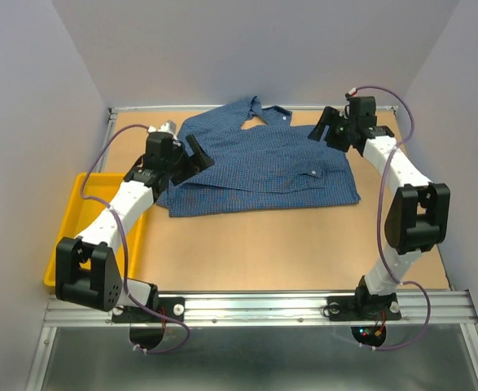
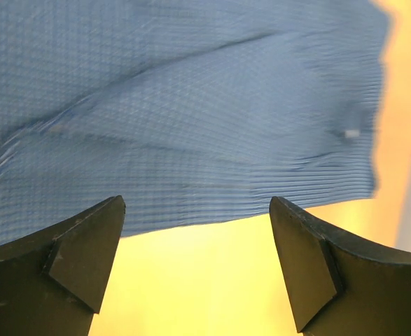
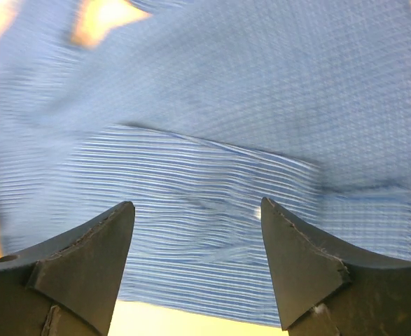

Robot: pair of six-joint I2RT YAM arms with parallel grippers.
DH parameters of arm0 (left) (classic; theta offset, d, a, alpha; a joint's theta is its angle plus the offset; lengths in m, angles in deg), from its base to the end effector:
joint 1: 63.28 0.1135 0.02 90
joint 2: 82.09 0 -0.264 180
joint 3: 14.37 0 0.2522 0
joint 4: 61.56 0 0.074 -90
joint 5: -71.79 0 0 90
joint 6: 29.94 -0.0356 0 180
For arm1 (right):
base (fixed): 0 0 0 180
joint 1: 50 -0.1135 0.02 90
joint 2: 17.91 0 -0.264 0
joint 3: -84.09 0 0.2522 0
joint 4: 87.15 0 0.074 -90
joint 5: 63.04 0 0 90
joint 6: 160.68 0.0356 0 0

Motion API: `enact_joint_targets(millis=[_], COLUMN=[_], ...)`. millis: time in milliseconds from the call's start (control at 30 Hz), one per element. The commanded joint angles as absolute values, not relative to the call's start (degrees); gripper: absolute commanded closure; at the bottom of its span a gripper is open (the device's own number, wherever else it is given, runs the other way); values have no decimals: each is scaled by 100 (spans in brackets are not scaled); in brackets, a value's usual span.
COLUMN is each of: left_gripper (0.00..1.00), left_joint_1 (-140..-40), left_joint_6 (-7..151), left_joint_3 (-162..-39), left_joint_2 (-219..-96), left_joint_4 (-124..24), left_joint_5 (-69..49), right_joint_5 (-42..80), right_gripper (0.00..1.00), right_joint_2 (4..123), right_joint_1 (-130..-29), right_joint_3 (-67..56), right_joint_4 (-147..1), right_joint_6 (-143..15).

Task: Fold and stack the long sleeve shirts
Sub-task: Fold the shirt

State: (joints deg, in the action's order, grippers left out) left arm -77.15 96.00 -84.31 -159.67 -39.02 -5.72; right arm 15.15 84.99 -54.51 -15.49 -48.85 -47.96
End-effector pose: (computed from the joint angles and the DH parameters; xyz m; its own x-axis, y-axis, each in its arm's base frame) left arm 0.2964 -0.0811 0.2831 -0.6391 -0.4325 -0.6361 0.0500 0.8019 -0.5954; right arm 0.4102 0.0397 0.2839 -0.6994 0.3241 -0.6371 0.0440 0.9092 0.4141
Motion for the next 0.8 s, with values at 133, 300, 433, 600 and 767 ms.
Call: enact_joint_targets(millis=[133, 300, 433, 600, 767], left_gripper=[17, 25, 27, 29, 30], left_joint_1=[-8121, -7937, -7752, -7445, -7198], left_joint_6=[9899, 9732, 9618, 9600, 9679], left_joint_3=[-9194, -9344, -9370, -9229, -8922], left_joint_2=[-17077, -18096, -18667, -19020, -18661], left_joint_4=[-4701, -5051, -5202, -5289, -5158], left_joint_5=[-256, -362, -397, -344, -335], right_joint_5=[-73, -38, -29, 59, 349], right_gripper=[23, 24, 25, 25, 26], right_joint_2=[8493, 9080, 9449, 9688, 9355], right_joint_1=[-5465, -5430, -5220, -4895, -4701], right_joint_3=[-613, -350, 19, 450, 687], right_joint_4=[-7083, -7469, -7979, -8498, -8508], right_joint_6=[-3728, -3895, -3729, -3605, -3816])
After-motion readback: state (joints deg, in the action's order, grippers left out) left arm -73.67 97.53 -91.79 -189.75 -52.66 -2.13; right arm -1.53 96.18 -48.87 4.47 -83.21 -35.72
